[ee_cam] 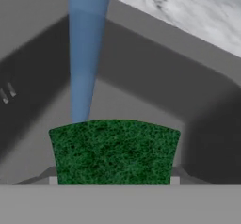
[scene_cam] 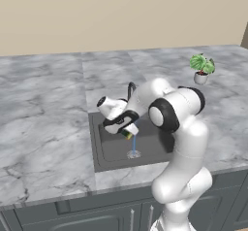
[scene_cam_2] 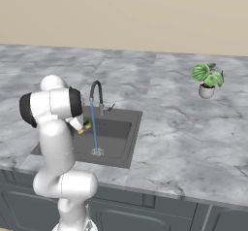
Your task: Soak the sponge with water for a few seconds and then drop it inside the sink.
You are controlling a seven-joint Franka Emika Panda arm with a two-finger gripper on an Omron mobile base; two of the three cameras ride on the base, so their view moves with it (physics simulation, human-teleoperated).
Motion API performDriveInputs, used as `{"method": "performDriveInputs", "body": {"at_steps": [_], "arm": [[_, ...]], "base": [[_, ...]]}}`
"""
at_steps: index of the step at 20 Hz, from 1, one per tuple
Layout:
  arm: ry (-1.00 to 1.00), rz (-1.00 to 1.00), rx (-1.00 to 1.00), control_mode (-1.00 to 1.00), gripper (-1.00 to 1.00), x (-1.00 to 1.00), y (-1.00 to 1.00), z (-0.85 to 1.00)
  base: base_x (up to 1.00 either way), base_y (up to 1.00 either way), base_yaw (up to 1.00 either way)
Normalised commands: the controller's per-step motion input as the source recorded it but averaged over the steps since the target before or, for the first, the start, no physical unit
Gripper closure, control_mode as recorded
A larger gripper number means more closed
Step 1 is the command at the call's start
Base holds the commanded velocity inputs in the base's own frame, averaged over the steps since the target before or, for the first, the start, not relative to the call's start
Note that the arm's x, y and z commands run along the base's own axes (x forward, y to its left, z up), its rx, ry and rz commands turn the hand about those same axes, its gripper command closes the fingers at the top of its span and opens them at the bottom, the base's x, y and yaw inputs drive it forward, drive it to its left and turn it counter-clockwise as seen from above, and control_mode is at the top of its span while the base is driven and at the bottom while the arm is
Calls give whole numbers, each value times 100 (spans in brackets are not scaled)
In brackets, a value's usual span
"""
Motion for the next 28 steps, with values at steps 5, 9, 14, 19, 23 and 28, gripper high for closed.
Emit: {"method": "performDriveInputs", "body": {"at_steps": [5, 9, 14, 19, 23, 28], "arm": [[0, 23, 1, -100, 100, -25, 27, 23], [3, 28, 7, -100, 100, -25, 26, 20], [18, 33, 7, -100, 100, -2, 18, 47], [31, 31, 2, -100, 100, -2, 21, 52], [30, 33, 4, -100, 100, -1, 12, 26], [16, 30, 6, -100, 100, -9, 0, 1]], "base": [[0, 0, 0], [0, 0, 0], [0, 0, 0], [0, 0, 0], [0, 0, 0], [0, 0, 0]]}}
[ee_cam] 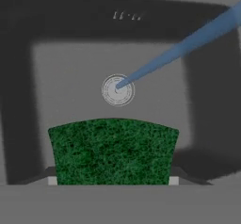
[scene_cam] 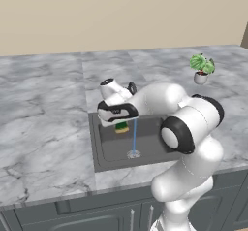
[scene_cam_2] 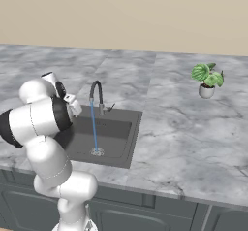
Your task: Soak the sponge with water for a few seconds and then drop it inside the sink.
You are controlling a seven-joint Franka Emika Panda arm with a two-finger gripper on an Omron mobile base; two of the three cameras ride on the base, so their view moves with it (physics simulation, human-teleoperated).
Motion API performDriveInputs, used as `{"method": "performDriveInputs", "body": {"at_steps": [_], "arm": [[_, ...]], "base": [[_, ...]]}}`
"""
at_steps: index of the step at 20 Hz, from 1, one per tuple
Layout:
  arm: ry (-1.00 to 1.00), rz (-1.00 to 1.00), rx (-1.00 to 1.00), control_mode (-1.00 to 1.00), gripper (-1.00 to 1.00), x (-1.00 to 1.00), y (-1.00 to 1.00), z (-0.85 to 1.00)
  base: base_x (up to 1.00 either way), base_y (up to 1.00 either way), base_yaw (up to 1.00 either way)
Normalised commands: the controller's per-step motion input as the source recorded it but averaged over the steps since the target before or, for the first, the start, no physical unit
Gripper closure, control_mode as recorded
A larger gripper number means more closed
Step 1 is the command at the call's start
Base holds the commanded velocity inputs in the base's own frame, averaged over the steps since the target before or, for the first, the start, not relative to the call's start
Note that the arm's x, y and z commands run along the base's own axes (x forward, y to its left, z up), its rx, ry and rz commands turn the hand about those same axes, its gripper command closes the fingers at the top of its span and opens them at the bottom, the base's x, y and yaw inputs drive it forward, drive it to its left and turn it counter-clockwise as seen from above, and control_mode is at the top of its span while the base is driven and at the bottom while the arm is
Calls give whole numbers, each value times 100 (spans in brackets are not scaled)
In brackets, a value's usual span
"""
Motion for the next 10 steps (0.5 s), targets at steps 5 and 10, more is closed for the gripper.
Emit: {"method": "performDriveInputs", "body": {"at_steps": [5, 10], "arm": [[6, 10, 7, -100, 100, 0, 1, -39], [0, 5, 8, -100, 100, 11, 1, -50]], "base": [[0, 0, 0], [0, 0, 0]]}}
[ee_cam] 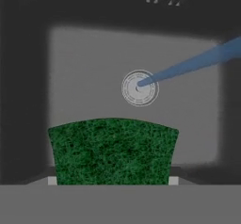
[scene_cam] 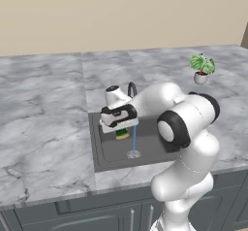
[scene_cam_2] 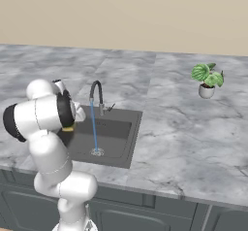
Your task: Soak the sponge with water for a few seconds and then drop it inside the sink.
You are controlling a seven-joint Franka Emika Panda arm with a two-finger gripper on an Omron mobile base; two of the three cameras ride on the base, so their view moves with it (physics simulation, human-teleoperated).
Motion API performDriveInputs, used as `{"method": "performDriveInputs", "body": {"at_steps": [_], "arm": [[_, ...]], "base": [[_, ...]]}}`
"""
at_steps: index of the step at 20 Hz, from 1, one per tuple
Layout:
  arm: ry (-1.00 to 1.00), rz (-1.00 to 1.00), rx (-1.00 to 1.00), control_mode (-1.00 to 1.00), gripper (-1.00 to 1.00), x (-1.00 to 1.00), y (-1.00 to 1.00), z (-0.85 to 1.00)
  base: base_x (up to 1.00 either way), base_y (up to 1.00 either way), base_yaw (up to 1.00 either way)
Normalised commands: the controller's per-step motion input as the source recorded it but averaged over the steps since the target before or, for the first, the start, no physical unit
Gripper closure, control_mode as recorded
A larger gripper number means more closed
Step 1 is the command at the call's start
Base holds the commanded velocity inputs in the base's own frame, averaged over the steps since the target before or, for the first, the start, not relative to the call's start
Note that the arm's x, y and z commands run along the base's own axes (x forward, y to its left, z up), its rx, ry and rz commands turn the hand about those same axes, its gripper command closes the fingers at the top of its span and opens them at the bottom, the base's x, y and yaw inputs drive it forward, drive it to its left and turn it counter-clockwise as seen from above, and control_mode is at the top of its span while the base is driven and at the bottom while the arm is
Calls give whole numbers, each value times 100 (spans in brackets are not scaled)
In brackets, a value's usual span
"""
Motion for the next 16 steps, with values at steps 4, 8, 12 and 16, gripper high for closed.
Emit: {"method": "performDriveInputs", "body": {"at_steps": [4, 8, 12, 16], "arm": [[0, 2, 11, -100, 100, 31, 0, -25], [0, 0, 8, -100, 100, 40, 0, -3], [0, 0, 1, -100, 100, 32, 0, -15], [-2, 1, 0, -100, 100, 3, 0, -31]], "base": [[0, 0, 0], [0, 0, 0], [0, 0, 0], [0, 0, 0]]}}
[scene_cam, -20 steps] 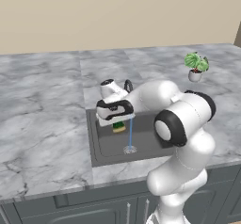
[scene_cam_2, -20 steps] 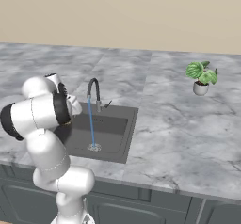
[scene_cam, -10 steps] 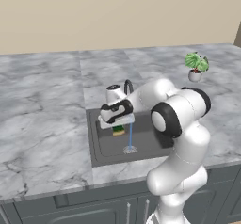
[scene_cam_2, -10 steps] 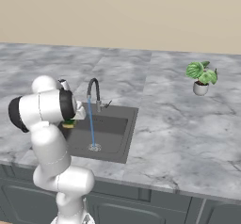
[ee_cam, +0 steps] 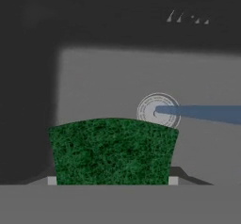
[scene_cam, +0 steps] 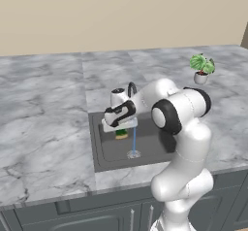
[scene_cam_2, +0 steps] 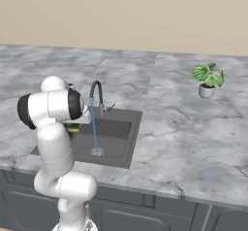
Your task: Soak the sponge with water for a few seconds and then drop it inside the sink.
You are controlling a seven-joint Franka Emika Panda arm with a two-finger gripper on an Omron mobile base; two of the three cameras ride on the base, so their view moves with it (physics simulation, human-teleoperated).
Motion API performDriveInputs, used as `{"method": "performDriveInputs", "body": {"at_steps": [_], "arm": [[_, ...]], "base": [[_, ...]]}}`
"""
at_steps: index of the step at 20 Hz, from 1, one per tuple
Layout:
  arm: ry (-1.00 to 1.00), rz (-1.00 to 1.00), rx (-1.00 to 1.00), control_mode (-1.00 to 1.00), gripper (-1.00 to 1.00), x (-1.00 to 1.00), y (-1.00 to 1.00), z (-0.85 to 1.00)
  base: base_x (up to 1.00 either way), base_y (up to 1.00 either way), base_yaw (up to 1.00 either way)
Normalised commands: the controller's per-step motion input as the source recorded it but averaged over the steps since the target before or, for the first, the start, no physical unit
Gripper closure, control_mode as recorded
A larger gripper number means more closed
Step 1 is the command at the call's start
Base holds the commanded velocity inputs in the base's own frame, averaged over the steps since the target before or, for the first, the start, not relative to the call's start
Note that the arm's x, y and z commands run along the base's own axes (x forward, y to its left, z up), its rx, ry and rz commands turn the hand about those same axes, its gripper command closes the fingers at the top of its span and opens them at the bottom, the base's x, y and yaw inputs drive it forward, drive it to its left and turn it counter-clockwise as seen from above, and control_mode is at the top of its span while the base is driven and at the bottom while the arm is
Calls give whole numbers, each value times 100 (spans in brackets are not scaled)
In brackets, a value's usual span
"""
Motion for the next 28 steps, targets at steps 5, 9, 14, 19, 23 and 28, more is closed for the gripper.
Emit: {"method": "performDriveInputs", "body": {"at_steps": [5, 9, 14, 19, 23, 28], "arm": [[-12, 5, 2, -100, 100, 0, 0, -31], [-14, 9, 13, -100, 100, 1, 0, -14], [-10, 10, 15, -100, 100, 0, 0, -15], [-4, 6, 4, -100, 100, 1, 0, -2], [0, 3, 0, -100, 100, 5, 0, -5], [0, 0, 0, -100, 100, 0, 0, -6]], "base": [[0, 0, 0], [0, 0, 0], [0, 0, 0], [0, 0, 0], [0, 0, 0], [0, 0, 0]]}}
